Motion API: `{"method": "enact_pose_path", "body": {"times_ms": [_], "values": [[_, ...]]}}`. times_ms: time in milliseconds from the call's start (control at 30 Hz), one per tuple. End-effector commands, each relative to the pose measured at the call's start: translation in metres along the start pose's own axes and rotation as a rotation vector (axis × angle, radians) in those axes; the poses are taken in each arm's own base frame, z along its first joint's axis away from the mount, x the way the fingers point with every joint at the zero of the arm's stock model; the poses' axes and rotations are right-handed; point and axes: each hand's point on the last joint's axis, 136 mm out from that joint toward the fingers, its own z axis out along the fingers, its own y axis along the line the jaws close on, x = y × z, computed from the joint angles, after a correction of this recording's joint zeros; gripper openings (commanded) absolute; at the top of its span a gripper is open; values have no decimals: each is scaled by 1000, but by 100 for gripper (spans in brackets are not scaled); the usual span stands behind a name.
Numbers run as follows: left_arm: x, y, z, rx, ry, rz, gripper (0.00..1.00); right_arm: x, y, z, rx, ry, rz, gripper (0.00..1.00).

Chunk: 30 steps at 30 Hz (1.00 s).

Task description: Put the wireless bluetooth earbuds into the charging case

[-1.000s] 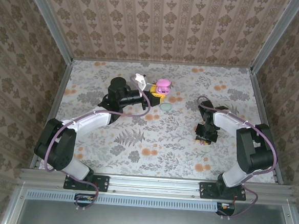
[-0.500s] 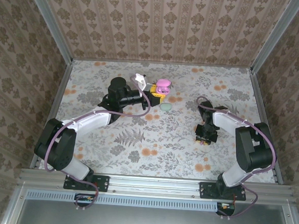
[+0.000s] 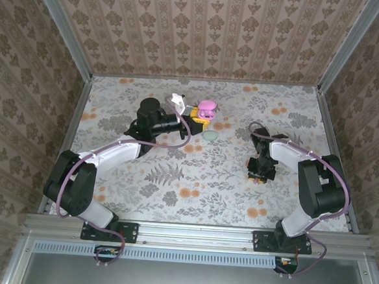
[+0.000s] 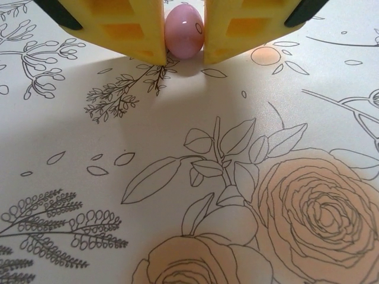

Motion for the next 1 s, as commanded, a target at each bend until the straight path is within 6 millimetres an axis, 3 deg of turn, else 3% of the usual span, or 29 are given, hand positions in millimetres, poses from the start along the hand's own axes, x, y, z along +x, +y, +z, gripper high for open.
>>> {"method": "enact_pose_path", "body": {"times_ms": [0,200,333,400,667,967], "values": [[-15,-2,-3,-2,-24,24,30,2,7,-9,-35,3,-16,23],[-10,-1,-3,-9,-15,19,30,-6,40,-40,-236,-69,-34,23],[-7,2,-3,-17,-14,11,30,-12,64,-72,-387,-134,-61,24],[-6,2,-3,-16,-16,5,30,-15,77,-91,-473,-169,-75,24],[-5,2,-2,-1,-12,1,30,-23,118,-197,-784,-354,-177,24],[0,0,1,30,1,-17,30,-21,146,-278,-1000,-453,-276,24]]}}
